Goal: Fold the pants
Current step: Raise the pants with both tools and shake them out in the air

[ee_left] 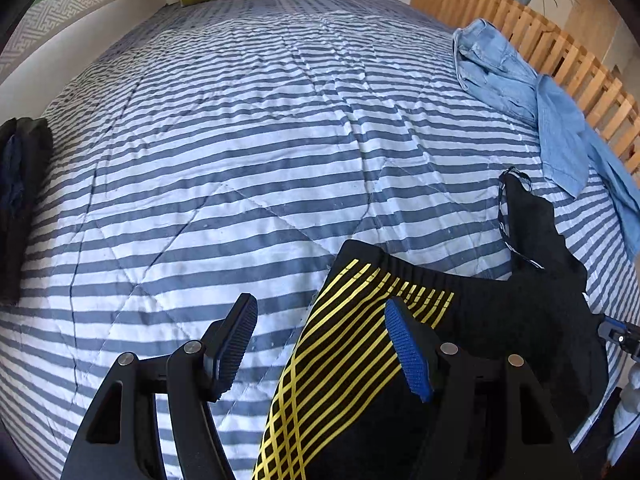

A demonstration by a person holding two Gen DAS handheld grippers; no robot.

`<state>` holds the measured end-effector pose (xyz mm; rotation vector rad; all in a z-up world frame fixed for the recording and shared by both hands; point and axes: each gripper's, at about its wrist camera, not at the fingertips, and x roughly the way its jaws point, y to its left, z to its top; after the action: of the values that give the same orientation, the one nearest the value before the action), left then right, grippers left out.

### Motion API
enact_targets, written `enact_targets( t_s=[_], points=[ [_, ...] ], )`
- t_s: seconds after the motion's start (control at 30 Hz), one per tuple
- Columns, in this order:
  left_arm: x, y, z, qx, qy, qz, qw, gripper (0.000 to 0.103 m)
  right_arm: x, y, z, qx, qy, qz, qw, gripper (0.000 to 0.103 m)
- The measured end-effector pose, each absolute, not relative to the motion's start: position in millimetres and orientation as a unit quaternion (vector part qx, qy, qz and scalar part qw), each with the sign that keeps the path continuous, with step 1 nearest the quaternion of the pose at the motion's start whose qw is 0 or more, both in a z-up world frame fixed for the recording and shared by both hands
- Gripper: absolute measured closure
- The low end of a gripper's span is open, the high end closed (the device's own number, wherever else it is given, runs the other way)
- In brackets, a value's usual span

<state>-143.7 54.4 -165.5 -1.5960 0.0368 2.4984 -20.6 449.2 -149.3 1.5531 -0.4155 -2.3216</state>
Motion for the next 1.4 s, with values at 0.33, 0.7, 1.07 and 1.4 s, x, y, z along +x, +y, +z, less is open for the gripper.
enact_targets(
  t_s=[0.33,0.7,1.07,1.4],
  points=[
    [-158.6,72.3,-185.0,-0.539,-0.004,0.832,0.131,0.076,-18.5,465.0,-154.5,0.541,-0.194,-0.797,0.185,0.071],
    [-135.0,49.8,-154.1,-0.509,-0.036,0.852,0.112,0.096,-22.4,440.1,-154.7,0.543,-0.157,-0.799,0.206,0.083],
    [-24.3,-19.2,67.1,-0.326,-0.078,0.936,0.104,0.097,-0.3,411.9,18.9,0.387,-0.096,-0.886,0.237,0.096],
    [144.8,-61.1,253.4,-0.155,-0.064,0.980,0.105,0.097,109.4,378.4,222.7,0.207,-0.041,-0.936,0.282,0.096]
  ],
)
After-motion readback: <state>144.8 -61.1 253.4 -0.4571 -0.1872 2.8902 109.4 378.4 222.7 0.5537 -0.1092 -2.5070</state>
